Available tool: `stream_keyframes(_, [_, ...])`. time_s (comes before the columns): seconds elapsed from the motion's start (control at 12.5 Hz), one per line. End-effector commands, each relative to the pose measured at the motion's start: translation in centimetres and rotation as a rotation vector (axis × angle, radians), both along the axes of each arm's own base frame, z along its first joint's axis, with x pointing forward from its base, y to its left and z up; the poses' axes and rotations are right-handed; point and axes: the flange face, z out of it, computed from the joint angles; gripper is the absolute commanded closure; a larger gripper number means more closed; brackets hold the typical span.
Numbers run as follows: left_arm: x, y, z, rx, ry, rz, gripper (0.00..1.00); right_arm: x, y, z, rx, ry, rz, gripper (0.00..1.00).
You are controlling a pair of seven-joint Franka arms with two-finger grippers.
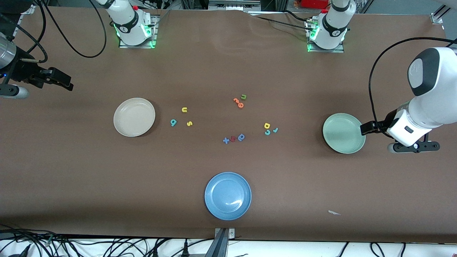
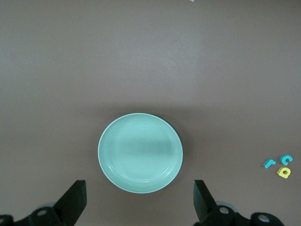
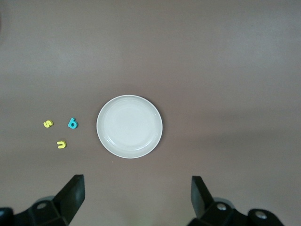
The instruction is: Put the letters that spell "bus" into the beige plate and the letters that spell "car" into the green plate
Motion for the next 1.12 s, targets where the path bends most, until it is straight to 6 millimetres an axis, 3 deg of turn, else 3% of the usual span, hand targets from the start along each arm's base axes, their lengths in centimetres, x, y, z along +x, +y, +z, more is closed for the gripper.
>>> stream_keyframes(0.0, [-0.82,0.2,0.65,-0.057,0.032,-0.052,0.0,-0.04,0.03,0.51,-0.015,-0.001,0.001,0.0])
stream_keyframes(1.04, [-0.68,0.26,0.2,-0.048,0.04,-0.051,0.0,-0.09,-0.07,0.47,-0.017,0.003,-0.001,0.0])
